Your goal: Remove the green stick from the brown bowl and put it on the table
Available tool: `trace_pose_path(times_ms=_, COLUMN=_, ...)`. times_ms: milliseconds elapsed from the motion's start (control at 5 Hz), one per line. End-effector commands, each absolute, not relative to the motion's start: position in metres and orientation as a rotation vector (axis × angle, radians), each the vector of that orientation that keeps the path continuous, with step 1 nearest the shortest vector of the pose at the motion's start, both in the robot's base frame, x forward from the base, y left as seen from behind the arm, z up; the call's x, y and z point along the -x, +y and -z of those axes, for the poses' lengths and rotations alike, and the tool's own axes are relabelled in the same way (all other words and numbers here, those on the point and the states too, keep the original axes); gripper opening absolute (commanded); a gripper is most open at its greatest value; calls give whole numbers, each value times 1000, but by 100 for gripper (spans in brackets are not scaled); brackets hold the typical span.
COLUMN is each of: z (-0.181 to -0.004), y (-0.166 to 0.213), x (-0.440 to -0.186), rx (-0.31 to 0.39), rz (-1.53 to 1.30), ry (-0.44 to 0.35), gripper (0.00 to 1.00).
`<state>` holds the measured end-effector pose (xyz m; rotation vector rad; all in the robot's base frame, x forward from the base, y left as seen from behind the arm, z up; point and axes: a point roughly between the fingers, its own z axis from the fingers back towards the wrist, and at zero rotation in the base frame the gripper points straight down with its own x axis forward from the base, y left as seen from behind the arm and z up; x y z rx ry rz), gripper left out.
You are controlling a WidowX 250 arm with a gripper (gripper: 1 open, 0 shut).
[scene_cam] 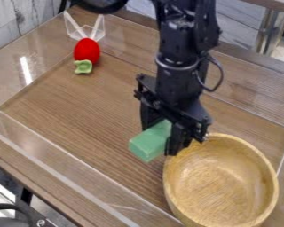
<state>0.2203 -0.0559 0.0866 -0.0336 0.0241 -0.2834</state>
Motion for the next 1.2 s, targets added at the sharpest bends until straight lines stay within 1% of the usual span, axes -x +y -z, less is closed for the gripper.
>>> trace_pose_path(times_ms=0, z=-92, y=-62, x=-219, rx=29, rz=307, ry=-25, gripper=0)
trace_pose_path(times_ms=400, z=-93, y=-72, x=-225, rx=21, rz=319, ry=-26, gripper=0)
trace_pose_path(times_ms=600, z=-90, y=-74, x=-225, rx=17, rz=308, ry=-27, gripper=0)
trace_pose_path(times_ms=1000, z=-96, y=-41, x=-211, rx=16, rz=305, ry=-43, gripper=0)
